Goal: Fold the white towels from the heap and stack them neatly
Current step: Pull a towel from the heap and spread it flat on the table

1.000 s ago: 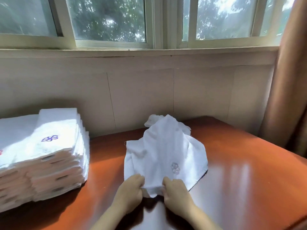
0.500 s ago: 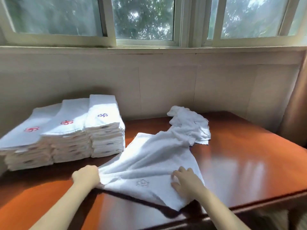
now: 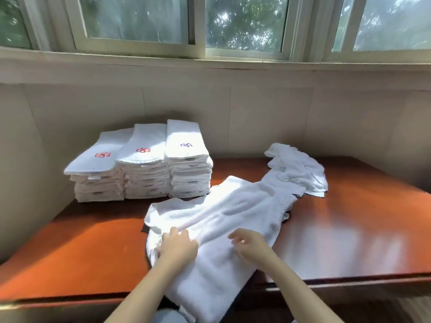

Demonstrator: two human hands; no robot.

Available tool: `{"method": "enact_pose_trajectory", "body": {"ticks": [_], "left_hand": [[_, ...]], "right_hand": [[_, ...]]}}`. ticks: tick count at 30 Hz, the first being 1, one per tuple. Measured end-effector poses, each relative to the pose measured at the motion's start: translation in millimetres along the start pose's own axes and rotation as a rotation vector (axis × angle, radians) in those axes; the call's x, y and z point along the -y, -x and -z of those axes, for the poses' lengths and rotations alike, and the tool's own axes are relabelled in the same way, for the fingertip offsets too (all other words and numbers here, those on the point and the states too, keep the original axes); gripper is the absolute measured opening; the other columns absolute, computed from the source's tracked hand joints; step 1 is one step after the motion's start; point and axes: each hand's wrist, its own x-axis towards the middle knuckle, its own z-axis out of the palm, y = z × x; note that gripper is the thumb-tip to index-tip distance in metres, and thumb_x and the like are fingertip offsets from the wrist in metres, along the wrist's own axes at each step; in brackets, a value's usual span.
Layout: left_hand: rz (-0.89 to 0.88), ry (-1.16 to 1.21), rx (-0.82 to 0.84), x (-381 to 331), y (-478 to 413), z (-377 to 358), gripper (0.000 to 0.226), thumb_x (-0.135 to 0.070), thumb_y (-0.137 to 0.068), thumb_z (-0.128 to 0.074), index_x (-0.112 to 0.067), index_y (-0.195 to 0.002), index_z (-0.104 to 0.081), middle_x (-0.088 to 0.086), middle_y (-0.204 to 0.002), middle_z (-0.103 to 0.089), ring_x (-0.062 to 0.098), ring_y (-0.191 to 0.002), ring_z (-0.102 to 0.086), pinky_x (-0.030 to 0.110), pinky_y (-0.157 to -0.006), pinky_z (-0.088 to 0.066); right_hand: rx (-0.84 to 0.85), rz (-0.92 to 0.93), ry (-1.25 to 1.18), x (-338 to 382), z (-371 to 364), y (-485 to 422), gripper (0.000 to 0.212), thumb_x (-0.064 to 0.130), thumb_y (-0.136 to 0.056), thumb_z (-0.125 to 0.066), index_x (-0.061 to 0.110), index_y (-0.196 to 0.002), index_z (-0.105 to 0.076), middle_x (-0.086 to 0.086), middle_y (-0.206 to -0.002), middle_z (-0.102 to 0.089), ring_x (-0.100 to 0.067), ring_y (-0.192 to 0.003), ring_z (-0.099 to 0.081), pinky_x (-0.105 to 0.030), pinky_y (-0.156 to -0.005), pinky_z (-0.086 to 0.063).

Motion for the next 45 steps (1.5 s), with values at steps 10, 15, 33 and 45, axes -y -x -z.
{"method": "enact_pose_trajectory", "body": {"ticks": [10, 15, 33, 45], "left_hand": [[-0.030, 0.028, -0.042, 88, -17, 13, 0.062, -0.056, -0.097, -0.020, -0.025, -0.150, -0.026, -0.002, -0.159, -0.018, 0.018, -0.146, -0.012, 0.049, -0.115, -0.014], [0.189, -0.100, -0.100, 107, -30, 39, 0.040, -0.030, -0.097, -0.032, -0.022, -0.130, -0.051, -0.001, -0.143, -0.044, 0.021, -0.136, -0.034, 0.048, -0.111, -0.025], [-0.016, 0.194, -0.267, -58, -32, -15, 0.052, -0.018, -0.091, -0.012, -0.013, -0.117, -0.057, 0.009, -0.122, -0.053, 0.029, -0.114, -0.048, 0.037, -0.095, -0.038], [0.119, 0.453, -0.293, -43, -56, -28, 0.036, -0.033, -0.098, -0.038, -0.024, -0.132, -0.044, 0.001, -0.137, -0.045, 0.020, -0.129, -0.038, 0.036, -0.104, -0.034]], "right_hand": [[-0.057, 0.027, 0.798, 6, -7, -18, 0.048, 0.050, -0.098, -0.029, 0.015, -0.119, -0.053, -0.007, -0.114, -0.062, -0.028, -0.105, -0.058, -0.036, -0.088, -0.039], [0.368, 0.107, 0.056, 43, -17, 9, 0.022, 0.043, -0.098, -0.042, 0.036, -0.088, -0.060, 0.007, -0.087, -0.068, -0.013, -0.081, -0.064, -0.023, -0.070, -0.045], [-0.090, -0.286, 0.298, -43, 18, -48, 0.027, 0.044, -0.092, -0.046, 0.037, -0.111, -0.064, -0.001, -0.136, -0.042, -0.030, -0.127, -0.034, -0.034, -0.105, -0.029], [0.265, 0.079, -0.704, 11, 6, -38, 0.043, 0.020, -0.078, -0.068, 0.055, -0.102, -0.060, 0.018, -0.096, -0.070, 0.001, -0.089, -0.067, -0.014, -0.070, -0.050]]}}
